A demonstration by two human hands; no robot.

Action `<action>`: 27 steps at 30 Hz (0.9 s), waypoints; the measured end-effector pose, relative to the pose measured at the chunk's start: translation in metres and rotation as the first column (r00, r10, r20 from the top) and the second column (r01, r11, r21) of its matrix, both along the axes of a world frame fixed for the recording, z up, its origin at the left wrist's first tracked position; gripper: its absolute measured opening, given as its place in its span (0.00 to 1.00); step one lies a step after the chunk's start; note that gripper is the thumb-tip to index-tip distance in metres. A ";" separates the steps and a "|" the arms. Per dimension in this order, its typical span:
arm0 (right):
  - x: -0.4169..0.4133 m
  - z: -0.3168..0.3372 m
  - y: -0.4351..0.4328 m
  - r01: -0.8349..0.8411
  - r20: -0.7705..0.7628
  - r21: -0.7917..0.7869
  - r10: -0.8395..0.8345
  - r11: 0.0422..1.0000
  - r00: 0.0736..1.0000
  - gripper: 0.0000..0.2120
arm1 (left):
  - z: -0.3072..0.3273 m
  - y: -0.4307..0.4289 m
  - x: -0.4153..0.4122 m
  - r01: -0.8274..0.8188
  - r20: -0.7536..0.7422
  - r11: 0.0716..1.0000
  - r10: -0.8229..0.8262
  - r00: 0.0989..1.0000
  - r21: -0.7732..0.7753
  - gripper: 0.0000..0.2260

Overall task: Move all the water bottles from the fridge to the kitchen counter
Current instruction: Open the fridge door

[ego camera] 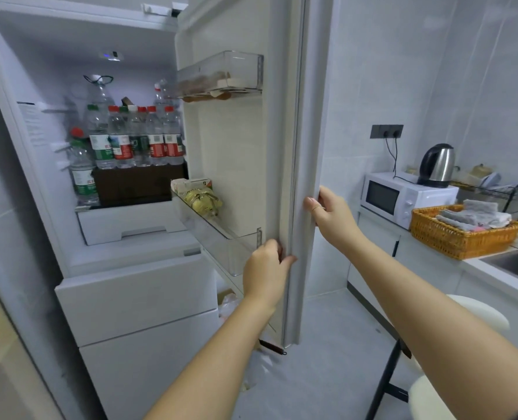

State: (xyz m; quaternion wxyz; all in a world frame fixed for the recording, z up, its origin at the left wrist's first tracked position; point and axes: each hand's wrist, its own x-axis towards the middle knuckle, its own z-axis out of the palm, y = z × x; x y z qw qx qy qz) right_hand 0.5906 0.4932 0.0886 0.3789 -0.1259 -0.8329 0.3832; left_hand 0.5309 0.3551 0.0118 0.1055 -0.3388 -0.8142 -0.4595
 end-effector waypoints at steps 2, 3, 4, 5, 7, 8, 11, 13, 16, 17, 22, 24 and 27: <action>0.001 -0.001 0.017 0.027 0.008 -0.006 -0.027 1.000 1.000 0.14 | 0.004 0.015 0.004 -0.003 -0.043 0.998 0.000 0.999 -0.068 0.13; 0.001 -0.001 0.025 0.032 0.012 -0.011 -0.032 0.999 0.999 0.14 | 0.005 0.023 0.005 -0.007 -0.071 0.996 0.001 0.997 -0.091 0.13; 0.001 -0.002 0.033 0.035 0.014 -0.022 -0.034 0.999 0.999 0.14 | 0.006 0.030 0.006 -0.014 -0.098 0.994 0.003 0.995 -0.110 0.13; 0.000 -0.002 0.042 0.033 0.012 -0.034 -0.033 0.999 0.999 0.15 | 0.007 0.037 0.007 -0.020 -0.123 0.992 0.004 0.992 -0.127 0.13; -0.001 -0.003 0.057 0.031 0.010 -0.053 -0.031 0.998 0.999 0.16 | 0.006 0.050 0.008 -0.029 -0.162 0.987 0.003 0.987 -0.158 0.12; -0.001 -0.003 0.064 0.030 0.011 -0.064 -0.029 0.997 1.000 0.17 | 0.004 0.056 0.008 -0.026 -0.180 0.985 -0.005 0.984 -0.168 0.12; -0.003 -0.004 0.083 0.025 0.003 -0.133 -0.025 0.991 1.000 0.18 | -0.006 0.072 0.012 0.020 -0.177 0.985 -0.051 0.983 -0.171 0.10; -0.005 -0.004 0.096 0.034 -0.008 -0.180 -0.036 0.983 0.999 0.18 | -0.015 0.082 0.015 0.069 -0.134 0.981 -0.094 0.987 -0.179 0.14; -0.011 -0.006 0.115 0.058 -0.019 -0.221 -0.064 0.973 0.998 0.17 | -0.026 0.094 0.015 0.167 -0.057 0.961 -0.184 0.981 -0.218 0.22; -0.012 -0.006 0.119 0.063 -0.024 -0.233 -0.071 0.970 0.997 0.17 | -0.029 0.097 0.014 0.205 -0.035 0.949 -0.219 0.975 -0.238 0.24; -0.020 -0.009 0.136 0.109 -0.040 -0.263 -0.124 0.959 0.992 0.17 | -0.038 0.112 0.008 0.351 0.043 0.882 -0.356 0.933 -0.315 0.27; -0.024 -0.009 0.138 0.138 -0.046 -0.281 -0.157 0.950 0.987 0.16 | -0.038 0.119 0.007 0.380 0.065 0.853 -0.383 0.922 -0.357 0.28; -0.029 -0.008 0.142 0.190 -0.040 -0.310 -0.212 0.931 0.976 0.17 | -0.039 0.130 0.006 0.402 0.084 0.830 -0.403 0.912 -0.388 0.30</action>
